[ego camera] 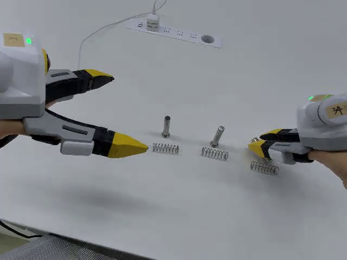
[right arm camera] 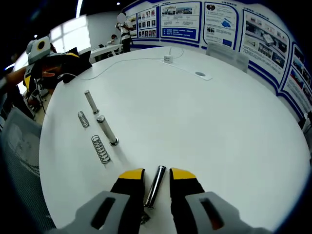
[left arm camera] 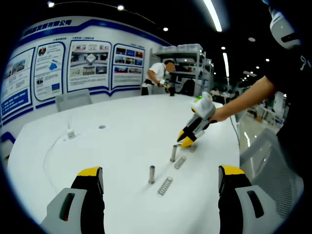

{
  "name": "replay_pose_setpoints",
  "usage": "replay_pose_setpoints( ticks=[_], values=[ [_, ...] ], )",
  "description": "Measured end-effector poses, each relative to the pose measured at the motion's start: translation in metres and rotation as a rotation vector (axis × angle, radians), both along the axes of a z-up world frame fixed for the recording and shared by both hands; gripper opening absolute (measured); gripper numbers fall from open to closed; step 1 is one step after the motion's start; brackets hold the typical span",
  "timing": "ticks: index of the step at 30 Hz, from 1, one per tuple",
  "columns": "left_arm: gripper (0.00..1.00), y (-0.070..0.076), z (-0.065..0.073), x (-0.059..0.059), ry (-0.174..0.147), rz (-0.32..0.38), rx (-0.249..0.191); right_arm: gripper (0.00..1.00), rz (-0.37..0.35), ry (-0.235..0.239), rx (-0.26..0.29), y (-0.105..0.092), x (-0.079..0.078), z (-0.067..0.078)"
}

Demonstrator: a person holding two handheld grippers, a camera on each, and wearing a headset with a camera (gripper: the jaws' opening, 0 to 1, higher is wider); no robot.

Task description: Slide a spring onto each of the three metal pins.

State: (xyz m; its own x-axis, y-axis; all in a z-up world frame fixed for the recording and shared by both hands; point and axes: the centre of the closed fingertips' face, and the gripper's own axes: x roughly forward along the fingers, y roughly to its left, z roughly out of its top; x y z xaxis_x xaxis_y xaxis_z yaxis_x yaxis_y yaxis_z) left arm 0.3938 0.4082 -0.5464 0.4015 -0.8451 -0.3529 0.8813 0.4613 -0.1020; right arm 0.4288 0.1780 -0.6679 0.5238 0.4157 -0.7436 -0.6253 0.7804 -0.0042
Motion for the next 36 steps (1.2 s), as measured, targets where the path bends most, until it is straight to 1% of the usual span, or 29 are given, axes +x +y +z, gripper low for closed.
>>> replay_pose_setpoints(
  ticks=[3, 7, 9, 10, 13, 14, 15, 16, 17, 19, 21, 23, 28, 33, 36],
  values=[
    [1.0, -0.001, 0.0, 0.0, 0.001, -0.001, -0.003, 0.19, -0.014, 0.01, 0.0, -0.001, 0.001, -0.001],
    [1.0, -0.001, -0.002, 0.001, 0.006, 0.003, 0.0, 0.16, -0.02, 0.023, -0.014, -0.002, 0.0, -0.005],
    [1.0, -0.001, -0.003, 0.001, 0.008, 0.002, 0.007, 0.15, 0.001, 0.038, -0.037, -0.003, -0.004, -0.009],
    [1.0, -0.001, -0.002, 0.001, 0.006, 0.003, 0.006, 0.15, -0.01, 0.03, -0.025, -0.002, -0.002, -0.007],
    [1.0, -0.002, 0.001, 0.002, 0.009, 0.009, -0.013, 0.14, -0.028, 0.044, -0.013, -0.003, -0.002, -0.008],
    [1.0, -0.001, 0.001, 0.002, 0.006, 0.01, -0.01, 0.12, -0.056, 0.048, -0.006, -0.005, 0.0, -0.009],
    [1.0, -0.001, 0.0, 0.002, 0.004, 0.01, -0.004, 0.11, -0.067, 0.052, -0.005, -0.005, 0.002, -0.009],
    [1.0, -0.001, 0.0, 0.002, 0.004, 0.008, -0.001, 0.09, -0.114, 0.091, 0.001, -0.006, 0.0, -0.01],
    [1.0, -0.002, 0.0, 0.002, 0.005, 0.008, -0.002, 0.09, -0.129, 0.106, 0.003, -0.006, 0.001, -0.01],
    [1.0, -0.004, 0.0, 0.001, 0.008, 0.007, -0.01, 0.09, -0.102, 0.114, -0.031, -0.004, 0.002, -0.01],
    [1.0, -0.005, 0.0, 0.001, 0.009, 0.009, -0.015, 0.08, -0.104, 0.126, -0.04, -0.003, 0.002, -0.01],
    [1.0, -0.006, 0.0, 0.001, 0.01, 0.009, -0.017, 0.08, -0.107, 0.13, -0.045, -0.004, 0.002, -0.011],
    [1.0, -0.007, 0.0, -0.003, 0.011, 0.003, -0.018, 0.07, -0.107, 0.123, -0.06, -0.004, 0.001, -0.01],
    [1.0, -0.002, 0.004, -0.003, 0.009, 0.014, -0.029, 0.07, -0.098, 0.112, -0.061, -0.004, -0.001, -0.009],
    [1.0, 0.002, 0.006, -0.002, 0.005, 0.028, -0.03, 0.07, -0.098, 0.092, -0.047, -0.003, -0.002, -0.005]
  ],
)
